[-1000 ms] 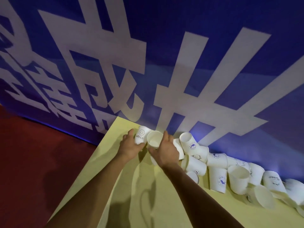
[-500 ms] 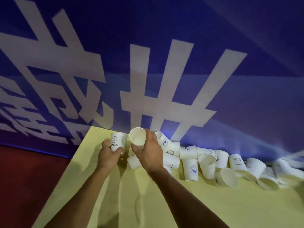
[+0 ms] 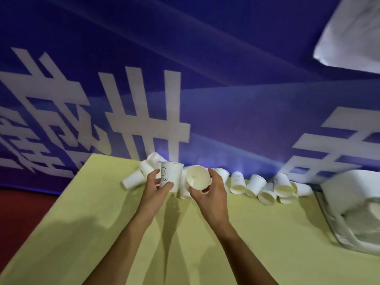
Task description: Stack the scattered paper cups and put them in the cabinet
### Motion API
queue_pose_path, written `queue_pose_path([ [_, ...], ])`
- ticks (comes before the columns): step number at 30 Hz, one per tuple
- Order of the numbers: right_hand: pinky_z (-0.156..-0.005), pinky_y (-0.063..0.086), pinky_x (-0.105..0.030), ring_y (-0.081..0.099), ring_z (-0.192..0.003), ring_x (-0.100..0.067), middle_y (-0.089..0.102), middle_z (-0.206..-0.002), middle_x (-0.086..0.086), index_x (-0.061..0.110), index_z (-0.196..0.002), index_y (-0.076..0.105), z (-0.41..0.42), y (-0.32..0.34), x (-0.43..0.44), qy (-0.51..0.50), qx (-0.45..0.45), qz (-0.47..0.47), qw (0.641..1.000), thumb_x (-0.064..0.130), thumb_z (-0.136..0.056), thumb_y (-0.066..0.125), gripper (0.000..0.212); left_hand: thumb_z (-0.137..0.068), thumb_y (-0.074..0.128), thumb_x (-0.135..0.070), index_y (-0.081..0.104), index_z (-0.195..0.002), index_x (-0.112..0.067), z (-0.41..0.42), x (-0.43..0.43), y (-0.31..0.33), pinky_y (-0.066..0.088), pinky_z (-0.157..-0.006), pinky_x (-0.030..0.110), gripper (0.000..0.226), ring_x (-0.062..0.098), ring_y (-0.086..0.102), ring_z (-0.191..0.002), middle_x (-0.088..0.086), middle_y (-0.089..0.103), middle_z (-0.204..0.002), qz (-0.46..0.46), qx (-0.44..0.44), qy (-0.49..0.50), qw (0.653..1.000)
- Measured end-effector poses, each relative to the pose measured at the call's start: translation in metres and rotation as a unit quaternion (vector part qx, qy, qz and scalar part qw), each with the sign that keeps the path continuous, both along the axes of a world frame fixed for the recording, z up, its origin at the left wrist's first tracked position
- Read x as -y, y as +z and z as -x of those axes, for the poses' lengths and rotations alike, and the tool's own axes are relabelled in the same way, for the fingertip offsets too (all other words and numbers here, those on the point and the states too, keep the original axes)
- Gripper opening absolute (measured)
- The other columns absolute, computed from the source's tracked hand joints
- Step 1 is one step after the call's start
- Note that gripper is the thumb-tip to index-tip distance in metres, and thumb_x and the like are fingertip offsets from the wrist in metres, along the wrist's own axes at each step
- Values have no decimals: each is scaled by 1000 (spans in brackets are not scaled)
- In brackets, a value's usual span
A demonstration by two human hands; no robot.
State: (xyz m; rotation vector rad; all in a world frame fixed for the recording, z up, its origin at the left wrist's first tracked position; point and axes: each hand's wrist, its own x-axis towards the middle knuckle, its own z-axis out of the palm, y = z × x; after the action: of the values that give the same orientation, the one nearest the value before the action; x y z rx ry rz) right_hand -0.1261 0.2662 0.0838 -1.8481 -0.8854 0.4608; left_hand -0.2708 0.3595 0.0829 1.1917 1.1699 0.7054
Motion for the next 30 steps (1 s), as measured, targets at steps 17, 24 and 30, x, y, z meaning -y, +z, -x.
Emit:
queue_pose_path([
  [17, -77, 50, -9, 53, -106, 14, 55, -112, 37, 32, -135, 47, -127, -3, 261, -120, -90, 20, 989, 23, -81, 82, 65, -71, 72, -13, 57, -118, -14, -144, 246, -37, 46, -79, 32, 50, 17, 66, -90, 5, 70, -105, 257, 185, -103, 943],
  [24, -73, 47, -6, 58, -115, -7, 61, -122, 13, 24, -133, 52, -164, -11, 325, -201, -99, 40, 974, 22, -81, 82, 60, -67, 77, -16, 54, -122, -20, -185, 283, -46, 44, -85, 34, 60, 18, 63, -98, 4, 69, -111, 249, 147, -194, 937],
  [30, -79, 50, -15, 60, -115, -6, 63, -125, 10, 23, -133, 53, -243, -15, 368, -195, -109, 44, 974, 26, -79, 84, 62, -56, 86, -30, 61, -116, -19, -254, 315, -50, 45, -85, 34, 66, 20, 66, -99, 0, 71, -114, 190, 111, -211, 952],
])
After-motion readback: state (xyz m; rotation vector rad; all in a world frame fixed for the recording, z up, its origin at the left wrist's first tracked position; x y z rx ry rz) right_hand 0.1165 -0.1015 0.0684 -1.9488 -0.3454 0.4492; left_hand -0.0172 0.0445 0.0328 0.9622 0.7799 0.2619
